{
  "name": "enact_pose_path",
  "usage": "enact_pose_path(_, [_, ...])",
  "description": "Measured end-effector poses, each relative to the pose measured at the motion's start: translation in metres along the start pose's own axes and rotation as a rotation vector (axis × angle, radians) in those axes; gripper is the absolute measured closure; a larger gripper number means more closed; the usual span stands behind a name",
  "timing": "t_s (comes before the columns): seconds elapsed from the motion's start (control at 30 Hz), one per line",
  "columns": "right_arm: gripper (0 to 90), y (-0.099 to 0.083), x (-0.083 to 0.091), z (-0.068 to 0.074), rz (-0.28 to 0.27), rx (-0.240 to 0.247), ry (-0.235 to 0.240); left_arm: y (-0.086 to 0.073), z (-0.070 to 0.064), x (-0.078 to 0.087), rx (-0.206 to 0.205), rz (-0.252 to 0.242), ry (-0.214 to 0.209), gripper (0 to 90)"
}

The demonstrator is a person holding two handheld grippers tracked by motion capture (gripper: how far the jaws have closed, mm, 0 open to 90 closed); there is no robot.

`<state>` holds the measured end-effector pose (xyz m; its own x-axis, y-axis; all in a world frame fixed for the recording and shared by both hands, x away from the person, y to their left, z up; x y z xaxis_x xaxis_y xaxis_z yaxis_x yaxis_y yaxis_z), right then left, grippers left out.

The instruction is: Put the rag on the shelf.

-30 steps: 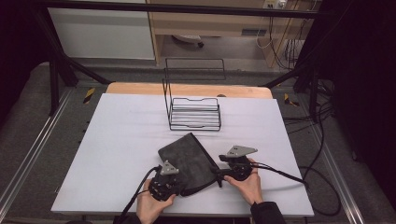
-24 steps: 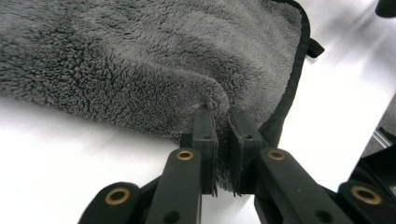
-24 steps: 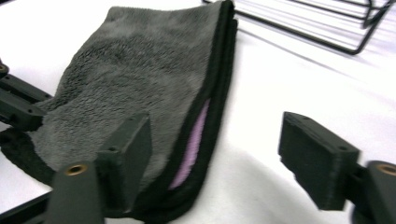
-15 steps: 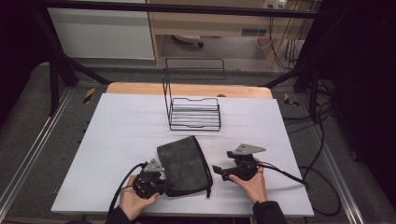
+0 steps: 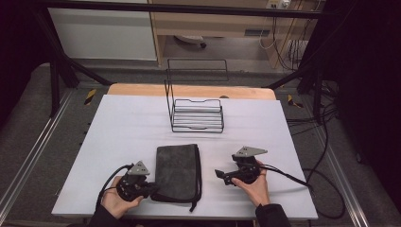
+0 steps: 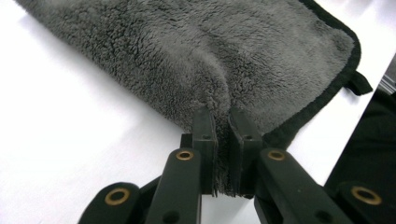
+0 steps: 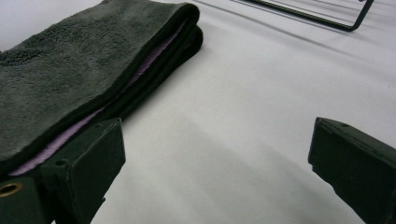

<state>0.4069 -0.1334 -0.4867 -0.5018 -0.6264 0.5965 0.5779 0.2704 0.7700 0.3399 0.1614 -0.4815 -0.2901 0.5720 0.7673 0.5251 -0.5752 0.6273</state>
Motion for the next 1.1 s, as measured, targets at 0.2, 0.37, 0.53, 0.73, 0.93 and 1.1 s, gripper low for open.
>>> enact_pose_path(0.2, [3.2,0.000,-0.001,0.000,0.001,-0.011,0.001,-0.002,0.000,0.001,-0.013,-0.016,-0.007,76.7])
enact_pose_path(0.37, [2.6,0.000,-0.001,0.000,0.002,-0.015,-0.003,0.003,0.007,0.013,0.019,-0.073,0.008,57.5])
enact_pose_path(0.53, [2.2,0.000,0.000,0.000,0.000,-0.019,-0.002,0.010,0.026,0.019,0.049,-0.096,0.057,35.7])
enact_pose_path(0.73, [1.9,0.000,0.000,0.000,-0.003,-0.013,-0.004,0.026,0.050,0.021,0.103,-0.119,0.082,17.4])
enact_pose_path(0.93, [1.9,0.000,0.000,0.000,-0.003,-0.012,-0.004,0.045,0.070,0.010,0.145,-0.136,0.118,11.4])
enact_pose_path(1.1, [1.9,0.000,-0.001,0.000,0.002,-0.016,-0.002,0.058,0.085,-0.002,0.137,-0.138,0.191,11.5])
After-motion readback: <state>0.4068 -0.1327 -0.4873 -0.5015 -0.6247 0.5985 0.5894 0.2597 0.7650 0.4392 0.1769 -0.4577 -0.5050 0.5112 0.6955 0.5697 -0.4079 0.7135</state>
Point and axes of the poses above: each handheld gripper's, and its own axes: x roughly backward along the jaws, y roughly out of its top, z roughly to its left, the point moved 7 cm from there along -x, roughly forward along the jaws, and after that the axes turned 4 degrees about -x, right-handed, at the moved point
